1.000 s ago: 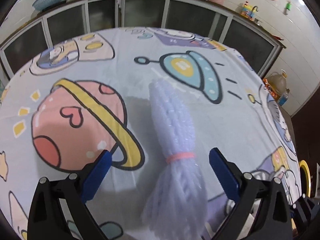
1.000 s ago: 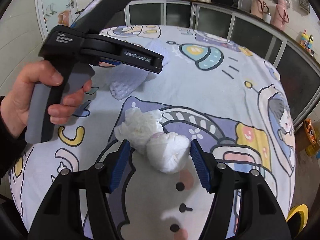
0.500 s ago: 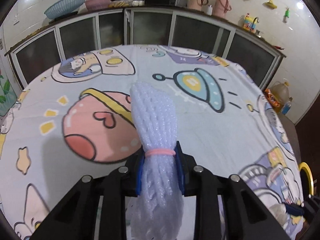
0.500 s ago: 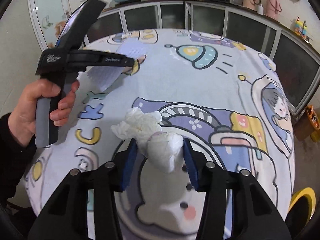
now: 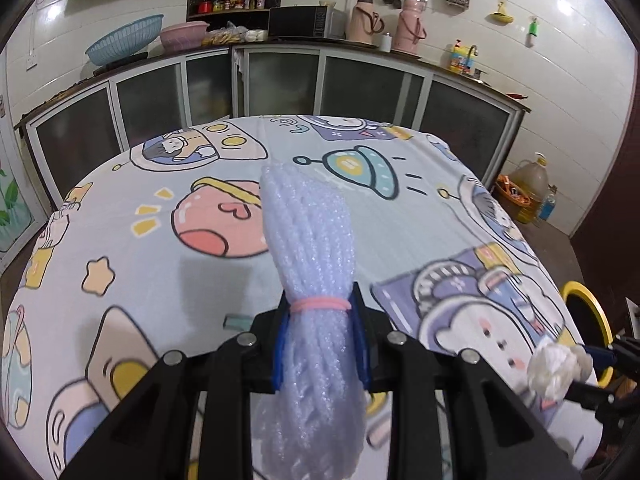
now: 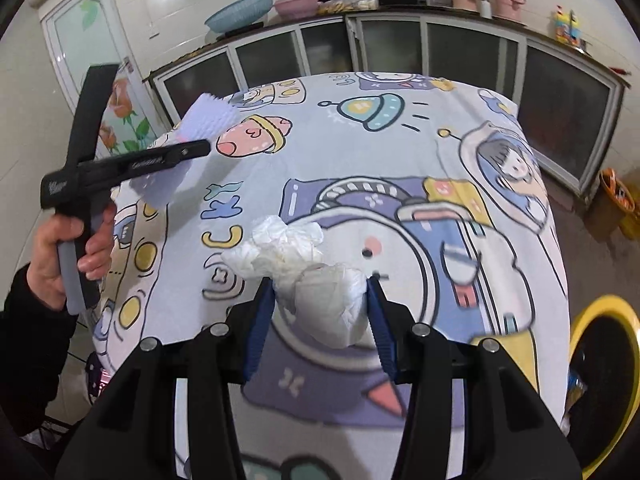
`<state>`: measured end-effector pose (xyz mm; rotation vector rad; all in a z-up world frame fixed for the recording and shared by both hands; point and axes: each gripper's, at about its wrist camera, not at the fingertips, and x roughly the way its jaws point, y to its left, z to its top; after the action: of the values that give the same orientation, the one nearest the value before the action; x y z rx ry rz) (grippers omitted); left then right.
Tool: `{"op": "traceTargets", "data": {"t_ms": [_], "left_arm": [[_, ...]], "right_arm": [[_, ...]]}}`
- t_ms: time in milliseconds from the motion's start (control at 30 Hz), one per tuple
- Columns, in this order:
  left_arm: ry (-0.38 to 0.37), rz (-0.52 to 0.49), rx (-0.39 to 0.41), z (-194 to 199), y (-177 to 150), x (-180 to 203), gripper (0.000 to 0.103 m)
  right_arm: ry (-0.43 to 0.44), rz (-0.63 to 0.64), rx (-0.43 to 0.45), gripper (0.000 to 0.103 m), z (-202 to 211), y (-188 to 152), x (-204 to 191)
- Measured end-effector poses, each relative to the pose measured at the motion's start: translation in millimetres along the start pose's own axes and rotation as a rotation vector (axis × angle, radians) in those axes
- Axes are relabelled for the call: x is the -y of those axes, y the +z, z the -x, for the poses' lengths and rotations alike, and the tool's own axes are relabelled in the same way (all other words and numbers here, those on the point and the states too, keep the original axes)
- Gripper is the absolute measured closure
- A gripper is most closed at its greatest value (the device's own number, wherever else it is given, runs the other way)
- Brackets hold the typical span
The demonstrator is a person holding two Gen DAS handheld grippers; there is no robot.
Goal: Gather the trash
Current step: 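Carry the mesh scrubber and tissues over the yellow bin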
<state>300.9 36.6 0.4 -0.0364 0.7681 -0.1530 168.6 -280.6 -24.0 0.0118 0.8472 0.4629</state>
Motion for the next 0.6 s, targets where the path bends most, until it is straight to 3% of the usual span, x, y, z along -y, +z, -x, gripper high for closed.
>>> {"op": "traceTargets", "data": {"t_ms": [267,600], "left_arm": [[-0.066,0.0,0.007,30,-28,20,0.078],[-0.163,-0.091,0.015,46,-39,82,0.078]], "right_arm": [[0.001,-0.08,0.051,0.059,42,-33,8],[-0.055,-0.197,0.102,0.059,80,-63,45]]}}
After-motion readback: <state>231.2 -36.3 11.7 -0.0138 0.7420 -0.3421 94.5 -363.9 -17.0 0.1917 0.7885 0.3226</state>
